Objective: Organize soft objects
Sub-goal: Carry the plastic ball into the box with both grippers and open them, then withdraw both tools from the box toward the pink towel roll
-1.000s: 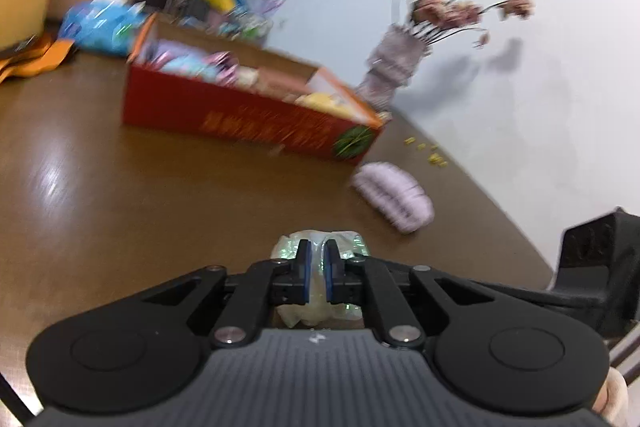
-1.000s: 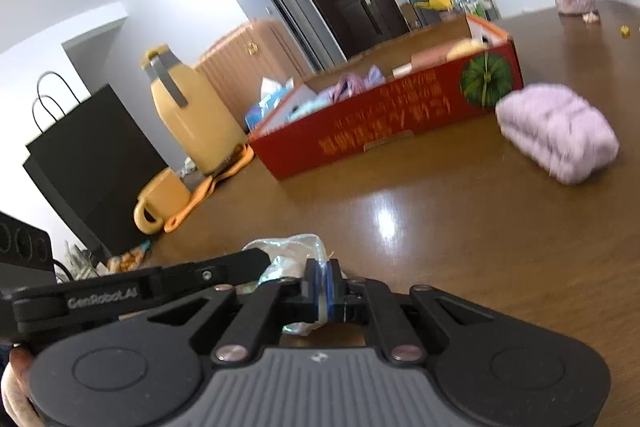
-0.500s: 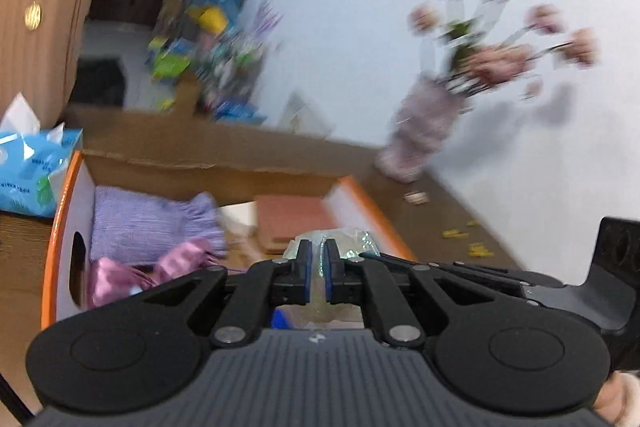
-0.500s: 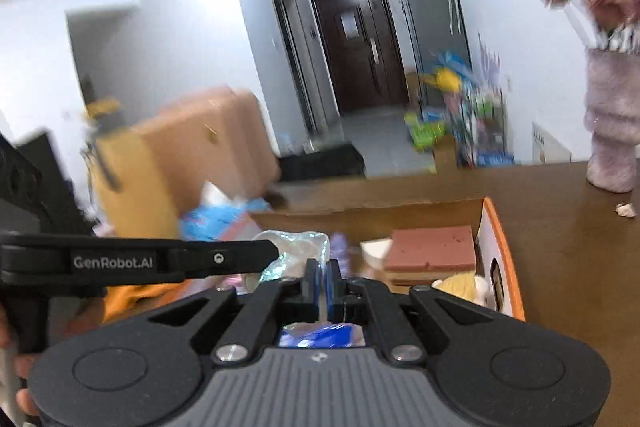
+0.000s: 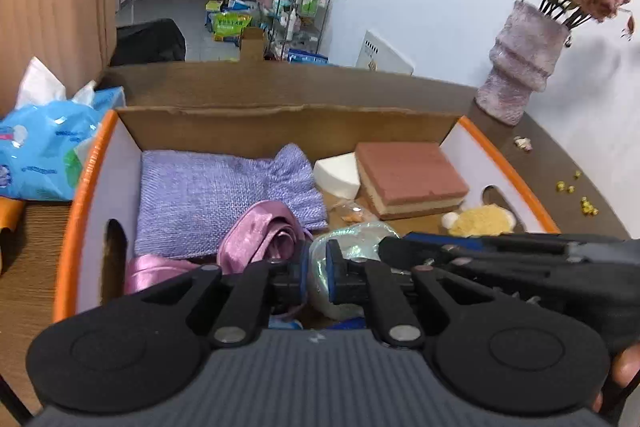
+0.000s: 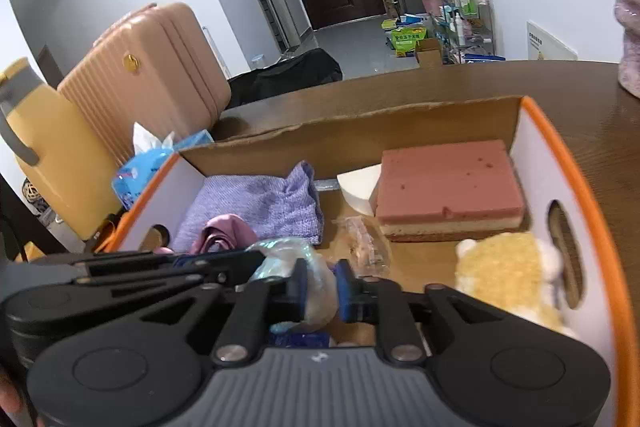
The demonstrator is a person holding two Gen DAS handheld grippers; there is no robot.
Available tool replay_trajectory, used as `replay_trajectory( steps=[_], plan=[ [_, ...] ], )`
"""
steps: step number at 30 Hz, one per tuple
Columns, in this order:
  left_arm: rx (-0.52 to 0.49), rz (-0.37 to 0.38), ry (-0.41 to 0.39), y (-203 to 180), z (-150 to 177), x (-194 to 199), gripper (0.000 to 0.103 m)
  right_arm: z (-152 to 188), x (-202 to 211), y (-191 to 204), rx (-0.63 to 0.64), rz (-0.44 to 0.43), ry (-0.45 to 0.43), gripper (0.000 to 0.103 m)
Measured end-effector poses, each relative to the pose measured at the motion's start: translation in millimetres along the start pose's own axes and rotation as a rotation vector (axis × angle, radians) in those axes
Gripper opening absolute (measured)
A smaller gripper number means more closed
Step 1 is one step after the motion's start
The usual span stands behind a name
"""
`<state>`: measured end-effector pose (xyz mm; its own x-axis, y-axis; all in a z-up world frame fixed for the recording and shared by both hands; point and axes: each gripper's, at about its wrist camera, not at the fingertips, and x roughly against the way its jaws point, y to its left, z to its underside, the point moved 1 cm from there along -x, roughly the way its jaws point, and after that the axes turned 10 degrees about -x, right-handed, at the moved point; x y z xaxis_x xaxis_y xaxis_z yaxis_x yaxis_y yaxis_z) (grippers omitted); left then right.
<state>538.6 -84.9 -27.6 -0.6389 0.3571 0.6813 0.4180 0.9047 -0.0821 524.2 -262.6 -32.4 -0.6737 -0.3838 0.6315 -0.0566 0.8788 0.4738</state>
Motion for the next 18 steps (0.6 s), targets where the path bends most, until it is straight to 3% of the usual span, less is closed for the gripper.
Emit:
replay_trajectory(
  steps=[3,5,9,11,13,17,18],
  plan=[
    [-0.012,-0.025,-0.049,-4.7,-5.2,36.1,0.018,-3.1,45.7,5.4,0.035,0.027,-0.105,0.037],
    [-0.029,-0.049,-0.1,-8.4,-5.6,69.1,0.034,-2.7,84.9,11.9,0.09,0.062,-0.186,0.051],
    [-0.079,-0.147,-0.201,-20.7,-0.3,134.5,0.04,3.1,159.0,20.9,0.174,0.106,-0.31,0.059],
    [-0.102,-0.208,-0.262,-27.5,8.3,168.4,0.061,10.9,194.4,23.7,0.21,0.119,-0.378,0.078],
    [-0.129,-0.283,-0.331,-36.4,22.4,200.1,0.072,24.3,227.3,25.2,0.249,0.13,-0.471,0.093],
    [-0.147,-0.394,-0.462,-54.8,55.3,250.3,0.096,60.1,270.6,29.5,0.352,0.181,-0.633,0.095],
    [-0.146,-0.413,-0.492,-59.5,63.2,260.1,0.098,66.8,278.8,29.4,0.359,0.183,-0.648,0.095]
  ],
)
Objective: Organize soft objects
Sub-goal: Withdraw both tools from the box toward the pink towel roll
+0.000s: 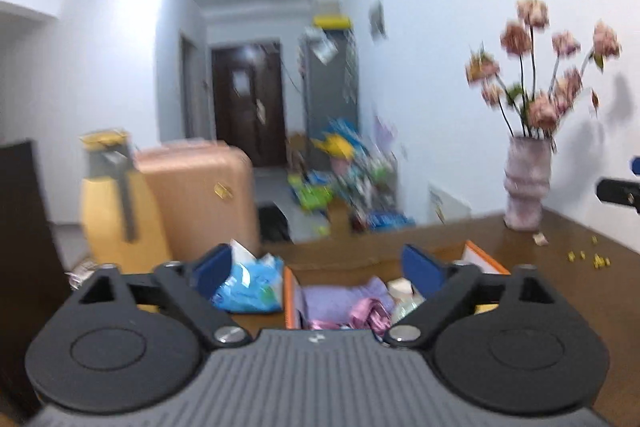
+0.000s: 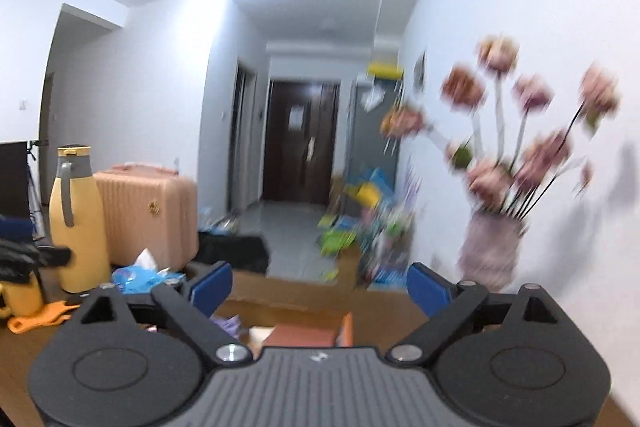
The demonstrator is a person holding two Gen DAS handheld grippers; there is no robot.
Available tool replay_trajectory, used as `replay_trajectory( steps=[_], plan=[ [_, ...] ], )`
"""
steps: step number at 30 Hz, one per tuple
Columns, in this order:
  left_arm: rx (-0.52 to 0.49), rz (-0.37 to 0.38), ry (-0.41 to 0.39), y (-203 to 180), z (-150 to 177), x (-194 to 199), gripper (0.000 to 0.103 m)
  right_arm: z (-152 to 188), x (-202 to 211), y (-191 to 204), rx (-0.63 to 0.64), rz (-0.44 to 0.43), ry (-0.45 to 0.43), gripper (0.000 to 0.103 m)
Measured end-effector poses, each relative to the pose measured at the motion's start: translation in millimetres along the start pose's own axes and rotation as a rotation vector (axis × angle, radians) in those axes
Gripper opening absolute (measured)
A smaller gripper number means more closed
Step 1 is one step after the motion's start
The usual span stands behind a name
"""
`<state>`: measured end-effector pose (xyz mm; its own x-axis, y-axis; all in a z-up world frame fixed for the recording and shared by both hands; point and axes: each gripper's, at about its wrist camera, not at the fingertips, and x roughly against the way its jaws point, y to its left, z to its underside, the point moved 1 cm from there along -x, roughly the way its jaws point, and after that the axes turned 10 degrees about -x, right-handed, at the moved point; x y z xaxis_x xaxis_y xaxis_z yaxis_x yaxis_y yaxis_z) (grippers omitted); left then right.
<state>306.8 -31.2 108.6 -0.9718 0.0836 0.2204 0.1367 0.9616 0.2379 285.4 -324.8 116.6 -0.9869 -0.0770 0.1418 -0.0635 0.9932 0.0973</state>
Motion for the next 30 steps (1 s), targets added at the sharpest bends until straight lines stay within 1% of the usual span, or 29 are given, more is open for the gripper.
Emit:
replay_trajectory(
  steps=[3,7,10,12,14,17,19,21,23,25,27,30],
  plan=[
    [-0.009,-0.033,-0.048,-2.5,1.3,29.9,0.101,-0.5,23.3,-0.4,-0.026,-0.006,-0.012,0.095],
    [0.008,-0.046,-0.079,-2.5,2.5,61.2,0.103,4.9,51.6,0.7,-0.042,0.003,-0.056,0.096],
    [0.025,-0.049,-0.085,-2.4,16.1,81.0,0.103,22.1,74.6,0.5,-0.064,0.02,-0.064,0.096],
    [0.035,-0.032,-0.073,-2.6,29.5,97.2,0.103,37.4,93.1,1.9,-0.075,0.016,-0.048,0.096],
    [0.04,-0.024,-0.054,-2.7,39.7,113.8,0.103,53.0,115.9,6.7,-0.048,-0.003,-0.045,0.096],
    [0.061,-0.022,-0.09,-0.2,52.3,150.0,0.103,69.8,148.9,14.1,-0.007,0.004,-0.034,0.096],
    [0.094,-0.022,-0.111,0.9,64.3,171.0,0.103,81.5,172.2,16.9,-0.012,-0.002,-0.028,0.097],
    [0.154,-0.004,-0.101,-0.3,84.0,191.6,0.103,98.6,197.5,19.6,-0.029,-0.024,-0.023,0.101],
    [0.177,0.02,-0.075,-5.0,104.7,206.8,0.103,118.4,217.3,21.7,-0.046,-0.036,-0.021,0.102],
    [0.165,0.026,-0.038,-10.7,119.1,212.6,0.103,138.4,232.6,22.4,-0.069,-0.03,-0.017,0.102],
    [0.129,0.034,0.0,-17.3,126.7,211.1,0.103,151.7,239.9,21.2,-0.09,0.004,-0.017,0.102],
    [0.134,0.036,0.016,-18.2,127.8,204.4,0.103,154.9,234.5,18.1,-0.104,0.01,0.001,0.102]
  ],
)
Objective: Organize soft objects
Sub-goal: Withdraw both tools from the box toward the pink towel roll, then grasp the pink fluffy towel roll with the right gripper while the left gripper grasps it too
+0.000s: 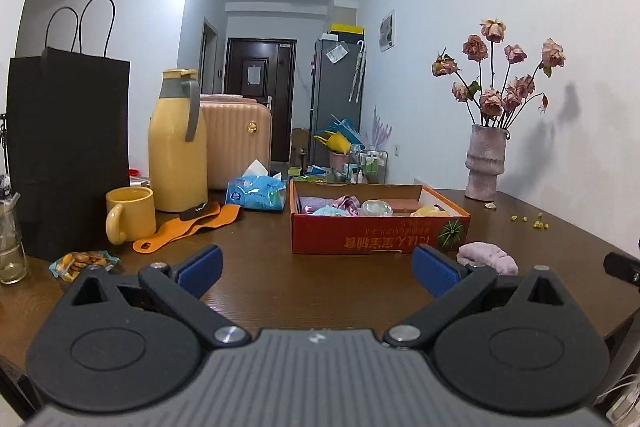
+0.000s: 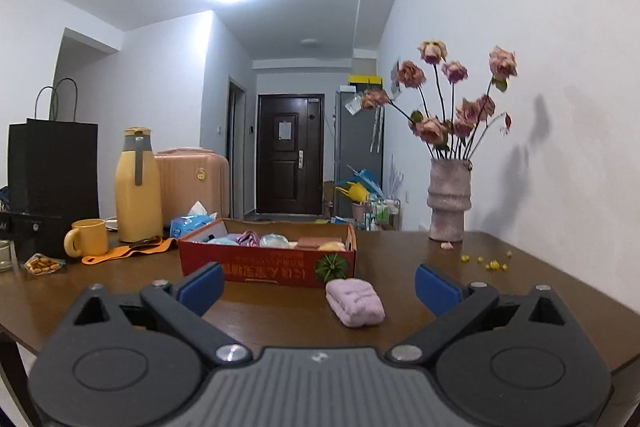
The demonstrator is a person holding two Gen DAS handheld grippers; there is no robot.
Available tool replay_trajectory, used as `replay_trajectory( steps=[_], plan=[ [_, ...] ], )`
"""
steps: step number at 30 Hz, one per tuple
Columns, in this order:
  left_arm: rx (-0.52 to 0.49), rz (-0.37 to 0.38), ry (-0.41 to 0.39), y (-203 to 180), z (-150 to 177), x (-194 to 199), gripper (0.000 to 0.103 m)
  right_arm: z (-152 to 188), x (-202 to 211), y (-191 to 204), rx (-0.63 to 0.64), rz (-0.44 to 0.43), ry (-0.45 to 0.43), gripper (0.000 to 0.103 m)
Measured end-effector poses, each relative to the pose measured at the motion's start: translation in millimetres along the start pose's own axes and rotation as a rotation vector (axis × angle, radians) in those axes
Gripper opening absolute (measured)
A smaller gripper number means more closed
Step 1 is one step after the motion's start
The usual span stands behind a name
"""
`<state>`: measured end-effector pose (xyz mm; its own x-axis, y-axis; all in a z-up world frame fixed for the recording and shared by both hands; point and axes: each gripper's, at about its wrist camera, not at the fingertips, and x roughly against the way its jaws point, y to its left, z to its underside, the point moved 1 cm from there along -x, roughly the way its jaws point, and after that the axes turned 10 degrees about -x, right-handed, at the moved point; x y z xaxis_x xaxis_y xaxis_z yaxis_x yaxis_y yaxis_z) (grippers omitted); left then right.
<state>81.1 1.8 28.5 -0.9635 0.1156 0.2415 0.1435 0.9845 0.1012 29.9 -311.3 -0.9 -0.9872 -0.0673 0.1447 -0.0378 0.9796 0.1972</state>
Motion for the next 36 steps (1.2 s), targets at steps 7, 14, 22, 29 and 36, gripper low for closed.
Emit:
replay_trajectory(
  steps=[7,14,22,29,36],
  plan=[
    [0.0,0.001,0.074,-5.1,12.4,-26.4,0.103,16.7,-39.1,-7.1,0.02,0.073,0.049,0.101],
    [-0.017,0.028,0.191,-19.7,23.2,-86.1,0.103,17.9,-121.9,-43.2,-0.136,0.114,0.203,0.095],
    [-0.05,0.086,0.259,-45.3,18.1,-149.7,0.103,21.2,-219.1,-60.0,-0.14,0.175,0.29,0.089],
    [-0.04,0.084,0.3,-53.8,16.5,-179.2,0.103,31.4,-260.4,-47.9,-0.081,0.041,0.438,0.037],
    [0.001,0.18,0.333,-66.3,15.0,-194.9,0.103,42.9,-212.5,-0.4,0.162,-0.368,0.508,0.048]
  ],
)
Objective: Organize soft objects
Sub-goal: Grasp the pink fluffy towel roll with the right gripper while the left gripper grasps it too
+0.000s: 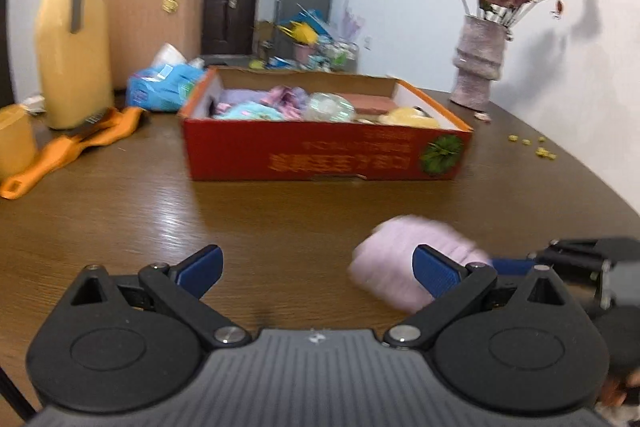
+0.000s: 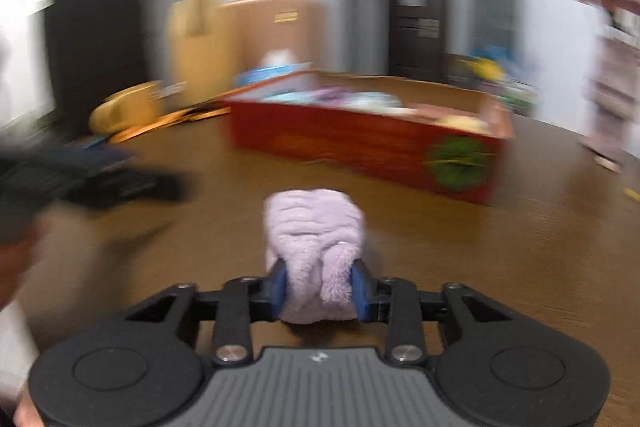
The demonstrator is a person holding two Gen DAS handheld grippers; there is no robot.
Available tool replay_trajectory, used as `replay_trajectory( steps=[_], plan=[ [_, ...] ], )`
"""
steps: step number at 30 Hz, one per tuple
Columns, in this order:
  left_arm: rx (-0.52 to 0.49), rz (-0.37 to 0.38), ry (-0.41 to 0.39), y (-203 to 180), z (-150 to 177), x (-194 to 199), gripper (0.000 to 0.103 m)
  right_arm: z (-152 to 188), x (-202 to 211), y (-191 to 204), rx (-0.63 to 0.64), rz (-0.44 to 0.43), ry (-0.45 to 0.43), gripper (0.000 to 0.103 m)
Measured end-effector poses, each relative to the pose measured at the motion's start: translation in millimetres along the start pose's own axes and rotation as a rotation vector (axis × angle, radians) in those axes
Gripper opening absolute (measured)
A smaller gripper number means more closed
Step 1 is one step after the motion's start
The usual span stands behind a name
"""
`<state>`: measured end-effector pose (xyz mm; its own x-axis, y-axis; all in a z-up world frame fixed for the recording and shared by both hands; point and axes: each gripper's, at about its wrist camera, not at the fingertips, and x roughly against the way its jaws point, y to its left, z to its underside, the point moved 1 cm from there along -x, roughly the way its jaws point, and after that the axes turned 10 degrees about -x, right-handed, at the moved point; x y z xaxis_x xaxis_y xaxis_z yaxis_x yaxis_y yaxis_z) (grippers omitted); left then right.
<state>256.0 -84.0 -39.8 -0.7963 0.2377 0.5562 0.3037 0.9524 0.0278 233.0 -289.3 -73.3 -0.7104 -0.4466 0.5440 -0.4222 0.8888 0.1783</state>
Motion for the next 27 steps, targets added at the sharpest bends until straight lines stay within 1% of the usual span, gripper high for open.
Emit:
replay_trajectory(
  steps=[1,2,3,4,5,6,7,8,9,11,13,15,16,17,19,21,23,24,26,27],
  plan=[
    [0.002,0.021,0.005,-3.3,-1.0,-2.9,0.103,2.9,4.5,0.3,0.014,0.045,-0.005,0.062],
    [0.001,0.041,0.01,-6.8,-2.1,-6.0,0.102,4.2,9.3,-1.8,0.013,0.101,-0.025,0.069],
    [-0.001,0.056,0.018,-10.5,-3.2,-8.7,0.101,4.7,15.7,-6.2,-0.007,0.15,-0.049,0.069],
    [-0.003,0.072,0.026,-13.8,-4.3,-11.7,0.097,4.6,22.4,-10.9,-0.043,0.167,-0.065,0.069],
    [-0.002,0.086,0.037,-16.9,-5.0,-15.1,0.09,3.9,29.5,-17.7,-0.104,0.151,-0.078,0.069],
    [0.0,0.093,0.049,-19.7,-4.7,-18.6,0.086,3.3,34.9,-23.7,-0.163,0.117,-0.091,0.069],
    [0.004,0.097,0.063,-21.4,-4.1,-22.2,0.08,2.9,38.8,-29.1,-0.22,0.079,-0.107,0.069],
    [0.011,0.102,0.078,-21.7,-2.5,-25.2,0.077,1.9,40.9,-34.5,-0.281,0.045,-0.122,0.069],
    [0.02,0.102,0.084,-20.5,-0.9,-26.2,0.077,0.3,40.3,-40.2,-0.323,0.029,-0.13,0.069],
    [0.049,0.089,0.089,-15.1,1.7,-24.0,0.077,-5.1,35.3,-44.3,-0.377,0.022,-0.142,0.067],
    [0.069,0.081,0.083,-8.5,3.2,-18.5,0.077,-10.0,23.7,-46.4,-0.397,0.02,-0.13,0.059],
    [0.079,0.056,0.078,-3.5,4.3,-13.1,0.077,-14.4,7.2,-42.1,-0.389,0.023,-0.102,0.055],
    [0.083,0.054,0.08,-2.2,4.8,-11.0,0.076,-13.4,2.8,-37.8,-0.383,0.022,-0.091,0.048],
    [0.091,0.06,0.085,-0.7,5.9,-9.1,0.075,-13.7,-4.5,-34.8,-0.378,0.027,-0.073,0.046],
    [0.11,0.089,0.101,0.1,6.6,-7.6,0.072,-9.8,-11.7,-28.1,-0.37,0.05,-0.06,0.037],
    [0.132,0.127,0.118,-0.8,9.9,-7.8,0.07,-2.8,-11.6,-22.6,-0.371,0.063,-0.06,0.034],
    [0.153,0.16,0.146,-1.5,13.9,-12.9,0.063,4.0,-7.1,-18.0,-0.379,0.078,-0.066,0.031],
    [0.165,0.17,0.15,-1.5,15.4,-15.5,0.062,6.8,-4.2,-15.2,-0.382,0.087,-0.068,0.028],
    [0.19,0.198,0.154,0.1,15.6,-20.1,0.053,10.6,1.0,-10.4,-0.381,0.113,-0.076,0.028],
    [0.203,0.214,0.155,1.6,14.4,-21.9,0.052,11.9,2.5,-9.8,-0.383,0.121,-0.079,0.028]
  ],
)
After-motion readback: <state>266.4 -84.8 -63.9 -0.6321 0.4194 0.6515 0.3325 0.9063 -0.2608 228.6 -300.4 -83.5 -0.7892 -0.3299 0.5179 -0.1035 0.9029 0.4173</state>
